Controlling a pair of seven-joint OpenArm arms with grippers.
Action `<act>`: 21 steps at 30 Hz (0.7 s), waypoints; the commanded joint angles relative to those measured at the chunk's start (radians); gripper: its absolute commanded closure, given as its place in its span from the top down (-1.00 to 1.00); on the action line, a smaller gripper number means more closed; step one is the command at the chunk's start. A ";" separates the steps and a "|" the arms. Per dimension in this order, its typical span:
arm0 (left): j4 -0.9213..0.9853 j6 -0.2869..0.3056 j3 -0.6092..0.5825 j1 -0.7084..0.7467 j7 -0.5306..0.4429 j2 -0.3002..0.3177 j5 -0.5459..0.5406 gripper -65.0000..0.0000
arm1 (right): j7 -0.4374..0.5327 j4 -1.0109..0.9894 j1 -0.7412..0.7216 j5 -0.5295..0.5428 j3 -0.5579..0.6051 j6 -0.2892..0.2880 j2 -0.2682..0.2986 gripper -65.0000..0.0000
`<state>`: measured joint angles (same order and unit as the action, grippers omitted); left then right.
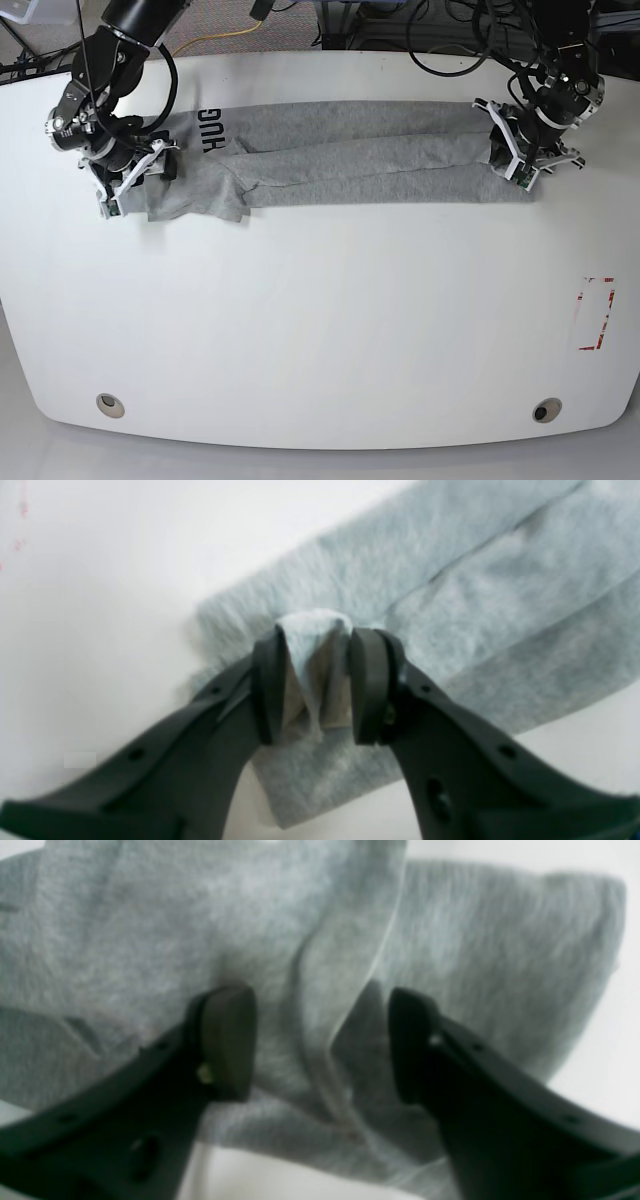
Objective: Fold the T-shirt properly
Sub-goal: 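Release the hem and regrasp the folded strip's end with the left gripper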
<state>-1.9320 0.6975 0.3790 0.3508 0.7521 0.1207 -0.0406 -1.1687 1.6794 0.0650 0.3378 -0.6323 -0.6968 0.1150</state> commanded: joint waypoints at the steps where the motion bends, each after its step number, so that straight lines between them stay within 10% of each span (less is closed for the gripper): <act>1: 0.065 0.001 0.004 -0.006 -0.016 0.012 -0.003 -0.39 | 0.028 -0.008 -0.021 0.013 -0.004 -0.001 0.041 -0.24; 5: 0.162 0.001 0.004 -0.009 -0.021 0.017 -0.003 -0.39 | 0.028 -0.011 -0.021 0.013 -0.005 -0.001 0.078 -0.64; 21: 0.141 0.001 0.005 -0.020 -0.018 0.027 -0.011 -0.39 | -0.014 0.049 0.052 0.074 -0.125 -0.001 0.173 -0.66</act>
<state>-1.7386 0.6983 0.3817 0.3317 0.7185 0.1417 -0.0525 -1.1694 1.6558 0.1120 0.3454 -0.7547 -0.6964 0.2714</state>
